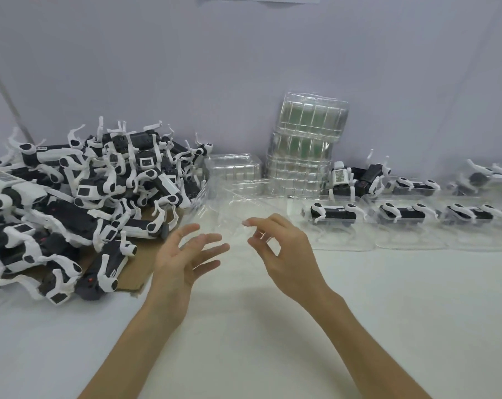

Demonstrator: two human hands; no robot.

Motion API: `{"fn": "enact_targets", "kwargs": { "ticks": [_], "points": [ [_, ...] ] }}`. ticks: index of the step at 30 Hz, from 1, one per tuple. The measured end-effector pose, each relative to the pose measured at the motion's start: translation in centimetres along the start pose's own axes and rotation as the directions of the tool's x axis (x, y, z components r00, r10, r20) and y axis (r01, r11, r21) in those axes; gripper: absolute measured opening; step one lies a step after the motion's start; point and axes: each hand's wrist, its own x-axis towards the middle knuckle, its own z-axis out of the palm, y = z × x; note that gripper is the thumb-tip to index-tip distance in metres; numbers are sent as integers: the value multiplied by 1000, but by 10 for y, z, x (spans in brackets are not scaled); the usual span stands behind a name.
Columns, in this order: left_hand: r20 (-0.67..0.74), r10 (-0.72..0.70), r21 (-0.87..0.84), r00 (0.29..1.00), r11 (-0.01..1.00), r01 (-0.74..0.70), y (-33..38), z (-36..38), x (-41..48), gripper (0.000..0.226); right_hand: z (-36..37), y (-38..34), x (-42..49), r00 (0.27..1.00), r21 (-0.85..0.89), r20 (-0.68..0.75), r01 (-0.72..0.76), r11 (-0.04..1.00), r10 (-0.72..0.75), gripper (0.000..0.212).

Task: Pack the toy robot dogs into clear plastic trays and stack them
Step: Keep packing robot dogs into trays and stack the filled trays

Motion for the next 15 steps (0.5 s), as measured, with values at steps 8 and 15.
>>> {"fn": "enact_targets", "kwargs": {
  "ticks": [8, 15],
  "points": [
    [131, -27, 21, 991, 999, 24, 3, 3, -4, 16, 1, 3, -2, 994, 143, 67, -100, 985, 91, 28],
    [284, -84, 153, 955, 987, 41, -10, 13, -13, 37, 17, -15, -9, 994, 266, -5, -100, 959, 105, 25]
  ]
}}
